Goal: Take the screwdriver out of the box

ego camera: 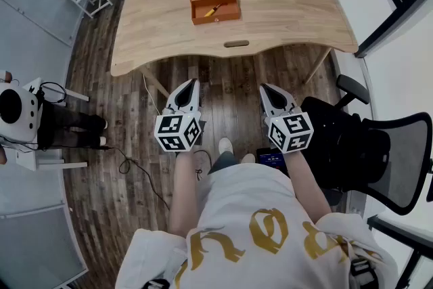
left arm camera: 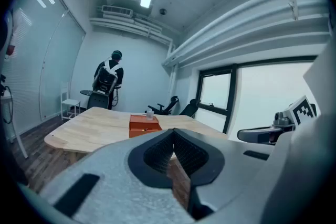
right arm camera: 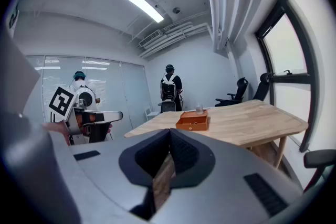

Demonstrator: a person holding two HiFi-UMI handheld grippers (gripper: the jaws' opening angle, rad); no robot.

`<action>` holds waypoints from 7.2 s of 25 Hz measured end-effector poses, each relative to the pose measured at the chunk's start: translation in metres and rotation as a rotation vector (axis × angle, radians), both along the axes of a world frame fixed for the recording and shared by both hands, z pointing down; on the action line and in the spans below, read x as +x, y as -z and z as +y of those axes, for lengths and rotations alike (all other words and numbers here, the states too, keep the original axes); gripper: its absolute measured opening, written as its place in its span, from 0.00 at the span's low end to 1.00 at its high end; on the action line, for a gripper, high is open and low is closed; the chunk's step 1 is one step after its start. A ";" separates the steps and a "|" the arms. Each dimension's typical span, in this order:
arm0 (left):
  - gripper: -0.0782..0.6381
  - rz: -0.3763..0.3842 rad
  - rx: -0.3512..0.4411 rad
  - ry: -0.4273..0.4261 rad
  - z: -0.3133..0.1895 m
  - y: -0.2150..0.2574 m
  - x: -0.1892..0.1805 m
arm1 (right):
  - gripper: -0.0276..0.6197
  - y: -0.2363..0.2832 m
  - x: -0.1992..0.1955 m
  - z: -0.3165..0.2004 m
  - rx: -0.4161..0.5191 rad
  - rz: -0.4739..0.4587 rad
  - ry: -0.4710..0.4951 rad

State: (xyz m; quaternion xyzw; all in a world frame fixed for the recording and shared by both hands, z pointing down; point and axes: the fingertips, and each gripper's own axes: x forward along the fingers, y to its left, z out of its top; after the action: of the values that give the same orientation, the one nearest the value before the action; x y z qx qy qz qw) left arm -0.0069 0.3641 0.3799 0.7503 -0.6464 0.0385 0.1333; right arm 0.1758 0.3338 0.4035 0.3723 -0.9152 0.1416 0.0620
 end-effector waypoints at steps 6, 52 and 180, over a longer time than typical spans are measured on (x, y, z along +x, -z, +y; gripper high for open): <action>0.12 -0.006 0.016 -0.030 0.002 0.003 0.021 | 0.06 0.005 0.005 -0.003 0.009 -0.003 -0.009; 0.12 0.124 -0.006 -0.168 -0.395 -0.047 -0.129 | 0.06 -0.059 -0.137 -0.373 -0.126 0.115 -0.127; 0.22 -0.399 -0.894 -0.551 -0.502 -0.271 -0.100 | 0.06 -0.172 -0.189 -0.500 -0.440 0.173 0.092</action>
State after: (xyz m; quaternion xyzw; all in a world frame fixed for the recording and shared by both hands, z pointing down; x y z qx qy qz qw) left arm -0.1068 -0.1383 0.6506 0.7401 -0.3598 0.4834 0.2986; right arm -0.0130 -0.1664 0.5754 0.3186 -0.8696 0.3021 0.2259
